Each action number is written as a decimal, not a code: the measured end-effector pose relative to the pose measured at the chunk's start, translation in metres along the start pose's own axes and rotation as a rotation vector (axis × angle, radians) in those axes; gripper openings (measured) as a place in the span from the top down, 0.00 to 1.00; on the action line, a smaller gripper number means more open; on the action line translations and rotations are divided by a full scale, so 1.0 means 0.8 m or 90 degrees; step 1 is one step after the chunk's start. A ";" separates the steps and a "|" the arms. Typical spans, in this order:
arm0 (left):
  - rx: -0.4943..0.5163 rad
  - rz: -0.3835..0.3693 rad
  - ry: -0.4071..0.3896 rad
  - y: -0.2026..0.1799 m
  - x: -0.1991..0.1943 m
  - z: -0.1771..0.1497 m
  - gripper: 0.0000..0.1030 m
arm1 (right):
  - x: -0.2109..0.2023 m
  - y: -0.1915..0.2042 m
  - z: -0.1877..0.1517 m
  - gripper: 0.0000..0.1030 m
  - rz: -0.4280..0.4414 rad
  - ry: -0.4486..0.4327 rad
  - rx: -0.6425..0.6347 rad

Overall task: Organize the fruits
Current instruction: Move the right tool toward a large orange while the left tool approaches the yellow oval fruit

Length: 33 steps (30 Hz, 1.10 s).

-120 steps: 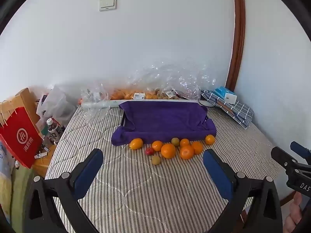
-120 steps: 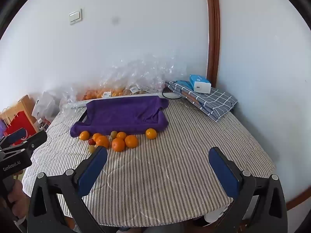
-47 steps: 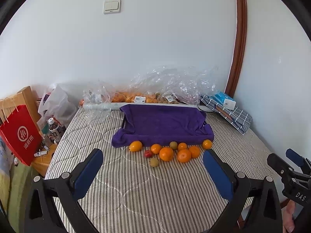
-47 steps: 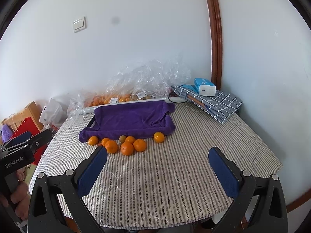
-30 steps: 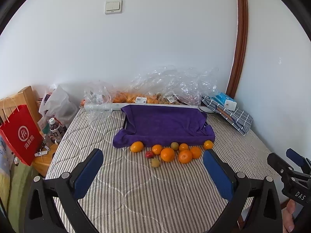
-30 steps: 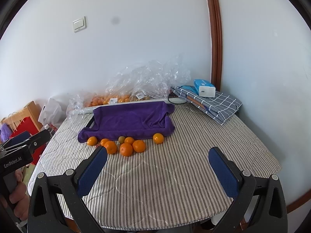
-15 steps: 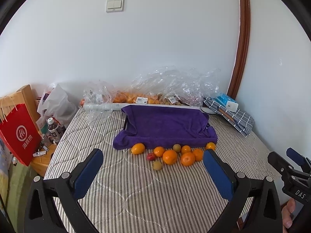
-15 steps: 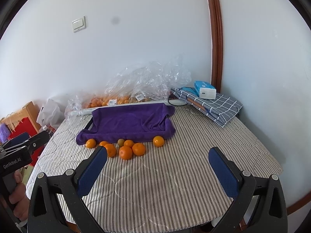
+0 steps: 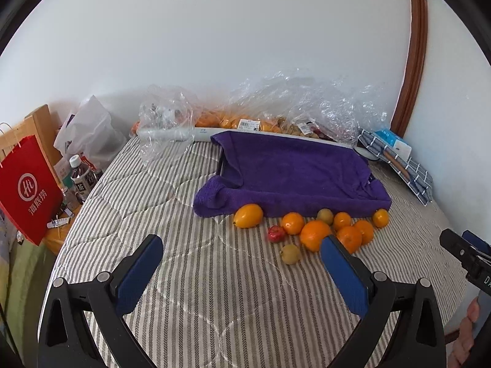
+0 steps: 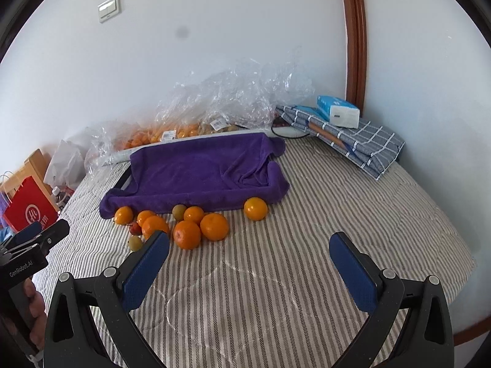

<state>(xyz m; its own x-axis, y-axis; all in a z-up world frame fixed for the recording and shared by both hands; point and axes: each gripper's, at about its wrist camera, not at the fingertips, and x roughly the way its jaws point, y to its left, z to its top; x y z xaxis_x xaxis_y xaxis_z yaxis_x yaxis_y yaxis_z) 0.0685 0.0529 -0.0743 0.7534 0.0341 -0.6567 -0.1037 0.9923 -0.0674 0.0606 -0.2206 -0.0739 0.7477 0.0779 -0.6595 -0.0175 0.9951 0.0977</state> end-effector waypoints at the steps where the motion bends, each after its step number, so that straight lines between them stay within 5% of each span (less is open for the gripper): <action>1: -0.002 0.003 0.006 0.003 0.009 -0.001 0.00 | 0.009 -0.001 0.000 0.00 -0.001 0.009 0.002; 17: -0.014 -0.004 0.080 0.048 0.093 -0.017 0.11 | 0.134 -0.029 -0.014 0.08 0.006 0.114 0.036; 19: -0.006 -0.004 0.084 0.048 0.098 -0.017 0.11 | 0.143 -0.028 -0.012 0.17 0.001 0.120 0.030; 33: -0.043 -0.065 0.112 0.066 0.121 -0.020 0.11 | 0.155 -0.029 -0.013 0.26 -0.021 0.086 -0.019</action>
<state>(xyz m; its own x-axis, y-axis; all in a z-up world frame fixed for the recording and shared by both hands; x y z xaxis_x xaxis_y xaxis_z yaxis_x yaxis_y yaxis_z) 0.1254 0.1070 -0.1535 0.6380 -0.0932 -0.7644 -0.0809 0.9790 -0.1869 0.1465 -0.2337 -0.1656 0.6525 0.0503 -0.7562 -0.0155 0.9985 0.0530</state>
